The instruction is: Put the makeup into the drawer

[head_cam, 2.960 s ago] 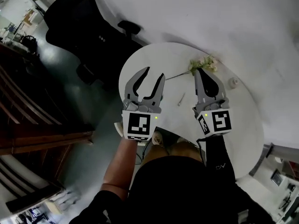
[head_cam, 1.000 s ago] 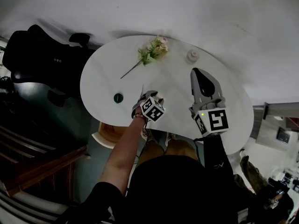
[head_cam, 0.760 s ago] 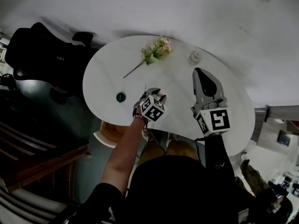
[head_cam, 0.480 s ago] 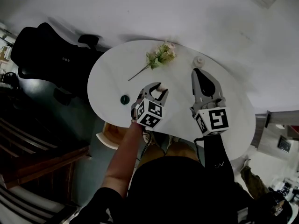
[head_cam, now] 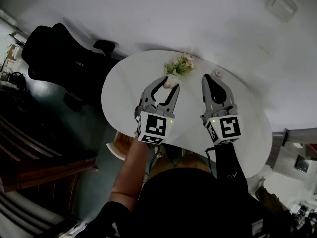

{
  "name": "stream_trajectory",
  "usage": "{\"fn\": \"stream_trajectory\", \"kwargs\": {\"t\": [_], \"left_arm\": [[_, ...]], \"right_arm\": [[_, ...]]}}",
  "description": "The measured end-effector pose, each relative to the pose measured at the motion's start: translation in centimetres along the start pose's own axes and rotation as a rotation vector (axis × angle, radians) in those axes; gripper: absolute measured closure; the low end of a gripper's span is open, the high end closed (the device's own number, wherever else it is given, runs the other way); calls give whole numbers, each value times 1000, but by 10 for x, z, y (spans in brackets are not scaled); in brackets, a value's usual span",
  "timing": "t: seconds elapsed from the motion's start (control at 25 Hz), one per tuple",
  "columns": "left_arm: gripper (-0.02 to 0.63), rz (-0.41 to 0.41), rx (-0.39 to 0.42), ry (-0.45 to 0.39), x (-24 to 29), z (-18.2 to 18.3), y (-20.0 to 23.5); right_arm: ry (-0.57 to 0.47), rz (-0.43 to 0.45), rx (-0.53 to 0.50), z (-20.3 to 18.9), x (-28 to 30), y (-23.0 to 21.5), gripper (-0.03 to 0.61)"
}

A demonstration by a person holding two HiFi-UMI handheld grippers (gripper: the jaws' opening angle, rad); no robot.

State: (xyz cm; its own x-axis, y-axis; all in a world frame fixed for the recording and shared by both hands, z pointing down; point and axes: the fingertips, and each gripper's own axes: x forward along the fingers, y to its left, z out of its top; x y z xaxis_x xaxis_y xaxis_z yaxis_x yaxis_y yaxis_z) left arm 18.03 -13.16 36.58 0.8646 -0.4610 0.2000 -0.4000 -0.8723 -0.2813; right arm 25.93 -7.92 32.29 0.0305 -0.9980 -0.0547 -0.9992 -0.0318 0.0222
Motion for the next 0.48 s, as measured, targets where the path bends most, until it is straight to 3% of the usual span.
{"fn": "stream_trajectory", "kwargs": {"t": [0.16,0.48], "left_arm": [[459,65,-45,-102,-12,19,17],[456,103,-61,-110,-18,20,31]], "right_arm": [[-15,4,-2,6,3,3,574],[-20,26,-9,8,11,9,574]]}}
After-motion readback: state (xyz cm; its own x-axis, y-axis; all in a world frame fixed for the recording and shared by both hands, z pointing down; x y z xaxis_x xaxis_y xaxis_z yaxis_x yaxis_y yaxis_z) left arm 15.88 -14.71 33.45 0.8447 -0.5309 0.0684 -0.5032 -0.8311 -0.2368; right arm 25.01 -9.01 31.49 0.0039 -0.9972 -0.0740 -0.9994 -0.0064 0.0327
